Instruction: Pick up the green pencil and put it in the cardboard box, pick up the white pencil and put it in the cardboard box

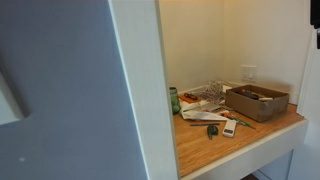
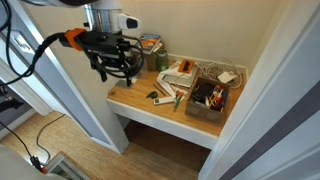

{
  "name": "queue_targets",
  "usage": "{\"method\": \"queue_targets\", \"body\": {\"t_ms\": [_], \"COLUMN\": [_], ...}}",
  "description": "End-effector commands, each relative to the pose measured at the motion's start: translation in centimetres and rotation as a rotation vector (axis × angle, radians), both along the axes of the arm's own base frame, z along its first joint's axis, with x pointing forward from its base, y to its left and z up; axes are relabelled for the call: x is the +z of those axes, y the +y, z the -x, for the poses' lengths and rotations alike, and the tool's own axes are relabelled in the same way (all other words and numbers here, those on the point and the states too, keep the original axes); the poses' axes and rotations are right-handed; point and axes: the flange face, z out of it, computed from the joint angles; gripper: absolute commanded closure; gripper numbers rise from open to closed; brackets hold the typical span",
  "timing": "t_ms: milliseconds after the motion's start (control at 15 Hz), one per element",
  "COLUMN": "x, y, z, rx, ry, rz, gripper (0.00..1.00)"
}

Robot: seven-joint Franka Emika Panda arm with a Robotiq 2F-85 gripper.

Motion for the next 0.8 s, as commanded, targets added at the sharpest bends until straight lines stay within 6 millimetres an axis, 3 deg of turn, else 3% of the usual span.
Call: {"method": "queue_targets", "body": {"t_ms": [0, 267, 733], "x": [-1.9, -5.0, -10.4], "y": [-3.4, -6.4, -6.9], "z": [-2.7, -6.1, -12.9], "rx": [0.025, -0.019, -0.171], "ry": [-0.003, -0.069, -0.094], "rz": [0.028, 0.006, 0.009], "gripper": [0.0, 0.0, 0.0]}}
